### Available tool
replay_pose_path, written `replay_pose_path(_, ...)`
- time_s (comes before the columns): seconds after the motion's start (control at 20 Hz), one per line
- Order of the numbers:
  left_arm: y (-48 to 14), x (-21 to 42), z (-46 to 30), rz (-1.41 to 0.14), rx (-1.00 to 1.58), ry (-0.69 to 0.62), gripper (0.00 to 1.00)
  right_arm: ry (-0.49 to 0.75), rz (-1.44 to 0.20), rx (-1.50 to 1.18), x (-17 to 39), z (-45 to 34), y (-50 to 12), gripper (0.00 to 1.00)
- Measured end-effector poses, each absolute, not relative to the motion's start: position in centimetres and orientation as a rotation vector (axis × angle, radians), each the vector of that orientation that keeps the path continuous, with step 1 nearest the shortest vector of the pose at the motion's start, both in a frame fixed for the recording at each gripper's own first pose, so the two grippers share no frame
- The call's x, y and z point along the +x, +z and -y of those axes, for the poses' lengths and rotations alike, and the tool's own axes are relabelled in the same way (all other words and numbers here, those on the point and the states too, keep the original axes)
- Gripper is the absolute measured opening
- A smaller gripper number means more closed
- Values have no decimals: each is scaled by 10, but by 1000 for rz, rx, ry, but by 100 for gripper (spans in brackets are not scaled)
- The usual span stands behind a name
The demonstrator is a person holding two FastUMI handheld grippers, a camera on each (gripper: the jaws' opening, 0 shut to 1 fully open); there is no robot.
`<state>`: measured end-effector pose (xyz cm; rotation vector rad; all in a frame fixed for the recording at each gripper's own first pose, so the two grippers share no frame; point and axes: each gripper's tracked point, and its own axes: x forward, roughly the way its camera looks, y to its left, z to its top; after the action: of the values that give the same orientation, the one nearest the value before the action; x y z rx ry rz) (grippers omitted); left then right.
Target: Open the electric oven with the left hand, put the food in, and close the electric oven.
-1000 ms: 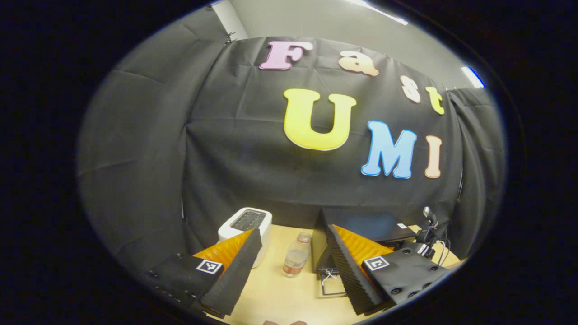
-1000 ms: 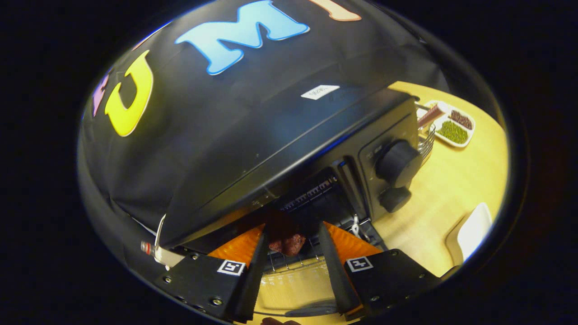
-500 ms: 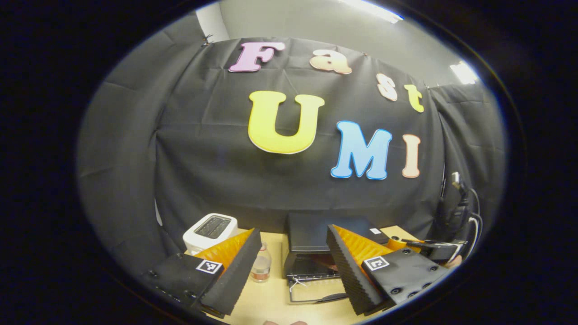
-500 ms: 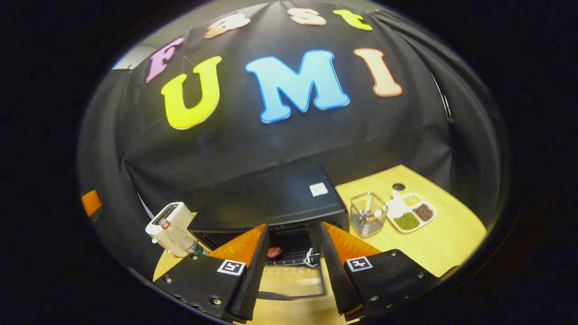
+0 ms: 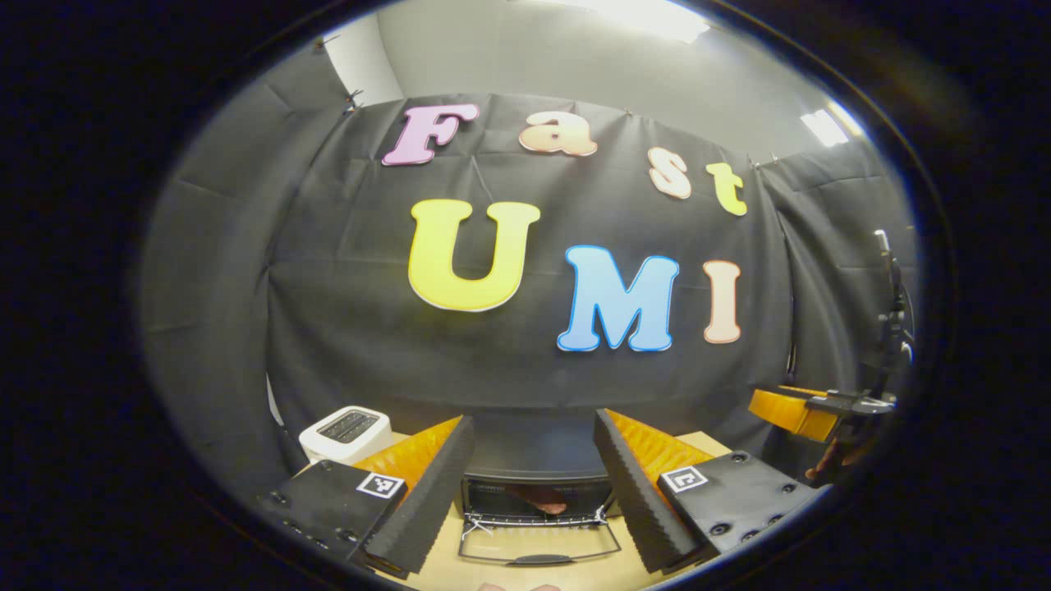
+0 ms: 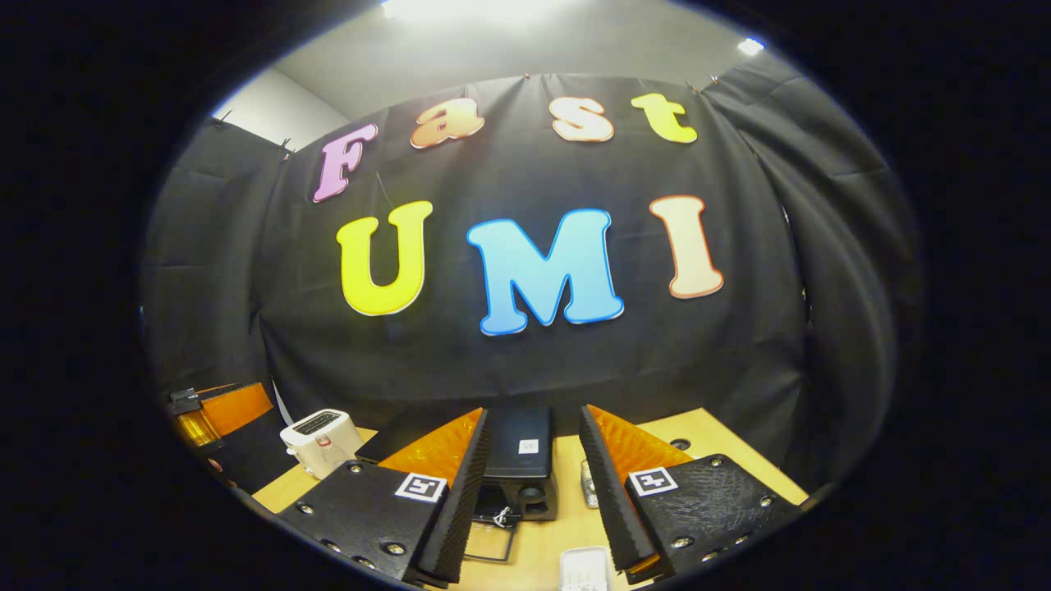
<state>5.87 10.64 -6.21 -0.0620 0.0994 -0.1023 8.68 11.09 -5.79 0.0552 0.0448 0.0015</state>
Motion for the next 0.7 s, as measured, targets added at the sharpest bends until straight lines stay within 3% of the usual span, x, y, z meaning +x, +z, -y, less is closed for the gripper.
replay_pose_path(0.3,-51,66,-72,-79,-45,-96,100,23,21,71,72,-90,-20,66)
replay_pose_path(0.7,-207,62,-49,-501,-14,-129,98,1,38,65,68,-70,-14,66)
